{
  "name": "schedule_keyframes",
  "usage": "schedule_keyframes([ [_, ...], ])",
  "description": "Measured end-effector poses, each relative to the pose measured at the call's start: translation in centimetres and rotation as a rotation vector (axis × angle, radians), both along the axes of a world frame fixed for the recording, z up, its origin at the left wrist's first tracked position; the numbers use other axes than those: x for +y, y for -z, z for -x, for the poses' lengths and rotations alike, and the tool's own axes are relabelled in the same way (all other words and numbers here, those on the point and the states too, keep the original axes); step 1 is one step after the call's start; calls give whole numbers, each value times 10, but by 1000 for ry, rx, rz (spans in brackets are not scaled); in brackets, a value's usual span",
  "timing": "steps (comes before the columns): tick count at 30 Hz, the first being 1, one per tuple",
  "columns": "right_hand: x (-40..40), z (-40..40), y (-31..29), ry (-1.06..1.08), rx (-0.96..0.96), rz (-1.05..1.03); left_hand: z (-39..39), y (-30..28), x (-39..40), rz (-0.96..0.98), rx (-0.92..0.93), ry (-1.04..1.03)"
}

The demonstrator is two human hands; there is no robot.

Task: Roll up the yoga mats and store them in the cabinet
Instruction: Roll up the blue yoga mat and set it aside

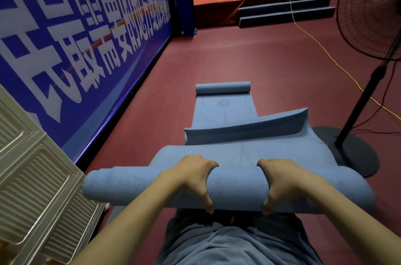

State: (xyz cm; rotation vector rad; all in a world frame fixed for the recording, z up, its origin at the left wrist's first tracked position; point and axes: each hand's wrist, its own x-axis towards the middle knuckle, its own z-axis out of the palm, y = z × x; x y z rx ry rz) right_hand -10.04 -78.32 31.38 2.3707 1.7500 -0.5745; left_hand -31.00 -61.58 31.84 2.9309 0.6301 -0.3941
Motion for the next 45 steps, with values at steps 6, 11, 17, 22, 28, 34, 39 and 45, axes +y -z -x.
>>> schedule_keyframes([
  [6, -2, -7, -1, -25, 116, -84, -10, -4, 6, 106, 48, -69],
  [11, -5, -11, 5, -22, 120, -267, -14, -7, 14, 195, 50, -106],
  [17, 10, -21, 1, -18, 135, -228, -6, 7, 20, 37, -181, 8],
  [22, 11, -24, 3, -43, 126, -190, 3, 2, 11, -93, -243, -6],
  [28, 8, -19, 7, -60, 97, -292, 2, 24, -2, -188, -177, -26],
  [34, 10, -13, 10, -120, -41, -209, -4, 40, 6, -204, -152, -34],
  [39, 17, -9, 11, -88, -103, -182, -13, 36, 12, -189, -127, -45],
  [45, 23, -10, 11, -71, -114, -180, -14, 24, 10, -246, -122, -24],
])
